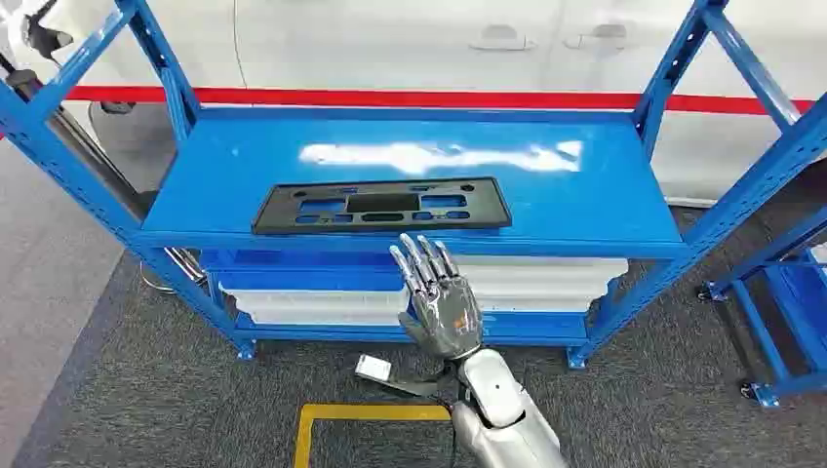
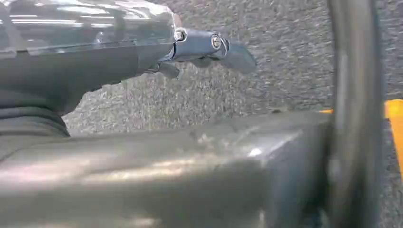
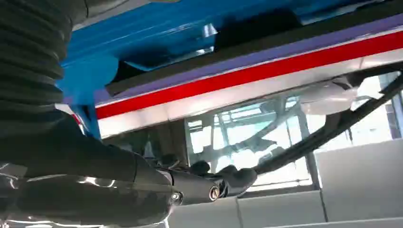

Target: Take the parts from the cabinet and place them on the table.

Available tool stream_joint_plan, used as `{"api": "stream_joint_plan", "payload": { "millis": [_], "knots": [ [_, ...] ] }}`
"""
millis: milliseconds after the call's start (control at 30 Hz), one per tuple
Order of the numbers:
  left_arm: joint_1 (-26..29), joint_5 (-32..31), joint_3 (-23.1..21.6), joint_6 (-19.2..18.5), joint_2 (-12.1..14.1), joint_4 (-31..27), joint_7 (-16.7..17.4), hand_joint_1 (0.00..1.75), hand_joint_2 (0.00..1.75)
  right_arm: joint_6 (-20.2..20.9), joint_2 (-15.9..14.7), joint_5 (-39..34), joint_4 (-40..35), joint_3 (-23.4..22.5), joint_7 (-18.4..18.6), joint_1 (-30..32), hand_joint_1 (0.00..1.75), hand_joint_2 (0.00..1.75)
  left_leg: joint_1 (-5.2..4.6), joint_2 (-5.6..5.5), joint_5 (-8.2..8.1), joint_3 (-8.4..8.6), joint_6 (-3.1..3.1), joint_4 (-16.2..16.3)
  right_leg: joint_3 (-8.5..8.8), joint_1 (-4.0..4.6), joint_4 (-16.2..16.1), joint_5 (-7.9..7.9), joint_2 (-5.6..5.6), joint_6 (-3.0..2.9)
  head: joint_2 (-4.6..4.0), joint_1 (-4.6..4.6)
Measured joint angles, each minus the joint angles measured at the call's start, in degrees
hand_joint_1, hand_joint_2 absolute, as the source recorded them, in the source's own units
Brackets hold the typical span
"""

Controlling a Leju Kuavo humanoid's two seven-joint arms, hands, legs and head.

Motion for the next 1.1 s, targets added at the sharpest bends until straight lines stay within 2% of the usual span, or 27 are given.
{"api": "stream_joint_plan", "payload": {
  "millis": [33,100,133,167,200,267,300,333,367,433,467,500,533,600,633,667,700,733,767,800,833,933,967,1000,1033,1100],
  "knots": [
    [0.0,-0.1,0.0,0.0,0.2,0.0,0.0,0.0,0.0,0.0,-0.1,0.0,0.8,0.0,0.3,-0.6,0.0,1.75,0.07,-0.02,-2.11,-1.71,-0.2,3.7,0.02,-0.01,0.0,-0.06,-0.08,-0.31,0.0,-0.02],
    [0.0,-0.4,0.0,0.0,0.7,0.0,0.0,0.0,0.0,0.0,-0.4,-0.7,2.4,0.0,0.2,-1.0,0.0,1.75,0.33,-0.02,-5.68,-6.2,-0.77,12.5,0.07,0.01,0.0,-0.18,-0.09,-0.42,0.0,-0.02],
    [0.1,-0.4,0.0,0.0,0.8,0.0,0.1,0.0,0.0,0.0,-0.5,-0.9,2.9,0.0,0.0,-0.9,0.0,1.75,0.46,-0.01,-5.88,-7.54,-1.01,14.9,0.08,-0.02,0.1,-0.24,-0.08,-0.36,0.0,-0.02],
    [0.1,-0.4,0.0,0.0,0.9,0.0,0.1,0.0,0.0,0.0,-0.5,-1.1,3.4,0.0,-0.2,-0.9,0.0,1.75,0.68,0.0,-4.78,-7.65,-1.2,14.5,0.15,-0.08,0.2,-0.35,-0.03,-0.27,0.0,-0.02],
    [0.1,-0.4,0.0,0.0,0.9,0.0,0.1,0.0,0.0,0.0,-0.6,-1.2,3.6,0.0,-0.2,-0.9,0.0,1.75,0.91,0.02,-2.64,-6.54,-1.35,11.7,0.25,-0.17,0.2,-0.49,0.05,-0.12,0.0,-0.02],
    [0.0,-0.4,0.0,0.0,1.2,0.0,0.1,0.0,0.0,0.0,-0.6,-1.2,4.1,0.0,-0.4,-1.1,0.0,1.75,1.35,0.06,3.09,-1.56,-1.65,1.2,0.67,-0.46,0.9,-1.21,0.17,0.47,0.0,-0.02],
    [0.0,-0.4,0.0,0.0,1.2,0.0,0.1,0.0,0.0,0.0,-0.6,-1.2,4.2,0.0,-0.4,-1.1,0.0,1.75,1.29,-0.05,1.93,-0.55,-1.68,-0.5,0.64,-0.42,1.0,-1.52,0.18,0.84,0.0,0.0],
    [0.0,-0.4,0.0,0.0,1.3,0.0,0.2,0.0,0.0,0.0,-0.6,-1.1,4.3,0.0,-0.4,-1.2,0.0,1.75,0.83,-0.2,2.02,-0.37,-1.01,-1.5,0.33,-0.04,1.7,-1.76,0.24,1.21,0.0,0.0],
    [-0.1,-0.6,0.0,0.0,1.3,0.0,0.4,0.0,0.0,-0.1,-0.6,-0.9,4.3,0.0,-0.5,-1.1,0.0,1.75,0.84,-0.31,1.99,-0.53,-0.5,-1.1,0.31,-0.06,1.4,-1.61,0.22,1.47,0.0,0.0],
    [0.0,-0.7,0.0,0.0,1.4,0.0,0.6,0.0,0.0,-0.1,-0.6,-0.4,4.3,0.0,-0.6,-1.0,0.0,1.75,0.76,-0.32,1.92,-0.57,0.21,-1.1,0.42,-0.05,1.2,-1.61,0.24,1.76,0.0,0.0],
    [0.0,-1.0,0.0,0.0,1.4,0.0,0.7,0.0,0.0,-0.1,-0.6,-0.2,4.3,0.1,-0.6,-1.0,0.0,1.75,1.11,-0.24,2.21,-0.34,0.78,-1.6,0.35,-0.22,1.5,-2.13,0.23,2.14,0.0,-0.02],
    [0.0,-1.1,0.0,0.0,1.4,0.0,0.8,0.0,0.0,-0.1,-0.6,-0.2,4.1,0.2,-0.6,-1.0,0.0,1.75,1.03,-0.25,2.21,-0.28,1.06,-1.6,-0.2,-0.33,3.0,-3.09,0.16,2.36,0.0,0.02],
    [-0.1,-1.2,0.0,0.0,1.6,0.0,0.8,0.0,0.0,-0.1,-0.6,-0.2,4.0,0.2,-0.6,-1.0,0.0,1.75,1.02,-0.23,2.15,-0.3,1.57,-1.6,-1.8,-0.34,6.3,-4.97,0.17,2.48,0.0,0.0],
    [-0.1,-1.2,0.0,0.0,1.7,0.0,0.8,0.0,0.0,-0.2,-0.6,-0.6,4.0,0.4,-0.7,-0.7,0.0,1.75,0.84,-0.21,2.0,-0.28,1.81,-1.6,-6.77,-0.41,15.8,-8.92,0.15,2.68,0.0,0.0],
    [-0.1,-1.2,0.0,0.0,1.8,0.0,0.8,0.0,0.0,-0.2,-0.6,-0.7,4.0,0.5,-0.7,-0.4,0.0,1.75,0.77,-0.23,1.96,-0.25,1.86,-1.6,-8.65,-0.41,18.9,-9.42,0.15,2.67,0.0,0.0],
    [0.0,-1.3,0.0,0.0,1.9,0.0,0.8,0.0,0.0,-0.2,-0.6,-0.8,4.0,0.5,-0.7,-0.2,0.0,1.75,0.7,-0.27,1.89,-0.15,1.9,-1.6,-9.18,-0.4,19.1,-8.38,0.15,2.55,0.0,0.0],
    [0.0,-1.5,0.0,0.0,1.9,0.0,0.8,0.0,0.0,-0.2,-0.6,-1.0,4.0,0.6,-0.8,-0.2,0.0,1.75,0.64,-0.33,1.79,-0.01,1.92,-1.6,-8.49,-0.37,16.9,-6.31,0.15,2.33,0.0,0.0],
    [0.0,-1.6,0.0,0.0,2.0,0.0,0.8,0.0,0.0,-0.2,-0.6,-1.4,4.0,0.7,-0.9,-0.2,0.0,1.75,0.57,-0.41,1.69,0.24,1.84,-1.6,-6.73,-0.32,12.8,-3.66,0.15,1.99,0.0,0.0],
    [-0.1,-1.6,0.1,0.0,2.0,0.0,0.8,0.0,0.0,-0.2,-0.6,-1.7,3.8,0.7,-1.2,-0.3,0.0,1.75,0.51,-0.46,1.49,0.59,1.72,-1.6,-4.07,-0.14,7.1,-0.71,0.16,1.44,0.0,0.0],
    [0.0,-1.7,0.1,0.0,2.0,0.0,0.9,0.0,0.0,-0.2,-0.6,-2.2,3.6,0.7,-1.6,-0.3,0.0,1.75,0.56,-0.45,1.34,0.72,1.63,-1.6,-2.31,0.25,3.0,0.41,0.11,0.77,0.0,0.0],
    [-0.1,-1.9,0.1,0.0,2.0,0.0,0.9,0.0,0.0,-0.2,-0.5,-2.5,3.5,0.7,-2.0,-0.4,0.0,1.75,0.1,-0.48,1.08,0.6,1.2,-1.4,-1.71,0.36,1.7,-0.13,0.03,0.74,0.0,0.0],
    [0.0,-2.3,0.1,0.0,2.2,0.0,1.1,0.0,0.0,-0.2,-0.4,-3.0,3.1,0.7,-2.5,-0.3,0.0,1.75,0.33,-0.37,1.23,0.8,0.21,-1.9,-1.87,0.67,1.7,-0.08,0.29,0.7,0.0,0.0],
    [-0.1,-2.3,0.2,0.0,2.3,0.0,1.1,0.0,0.0,-0.2,-0.3,-3.0,2.9,0.7,-2.5,-0.3,0.0,1.75,0.21,-0.38,0.99,1.02,-0.22,-1.9,-1.35,0.02,0.9,0.22,0.31,0.37,0.0,0.0],
    [-0.1,-2.3,0.2,0.0,2.4,0.0,1.1,0.0,0.0,-0.2,-0.2,-3.0,2.7,0.7,-2.6,-0.3,0.0,1.75,0.46,-0.34,0.28,0.84,-0.46,-0.9,-0.77,-0.08,0.3,0.36,0.23,0.17,0.0,0.0],
    [-0.1,-2.3,0.2,0.0,2.5,0.0,1.1,0.0,0.0,-0.2,0.1,-3.1,2.7,0.7,-2.6,-0.5,0.0,1.75,0.54,-0.34,-1.45,-0.38,-0.74,1.8,-0.5,-0.12,0.2,0.29,0.1,-0.29,0.0,-0.02],
    [-0.1,-2.3,0.2,0.0,2.7,0.0,1.1,0.0,0.0,-0.2,0.2,-3.1,2.7,0.7,-2.6,-0.4,0.0,1.75,0.6,-0.33,-5.45,-4.72,-1.28,10.6,-0.34,-0.02,0.2,0.11,0.03,-0.49,0.0,0.0]
  ]
}}
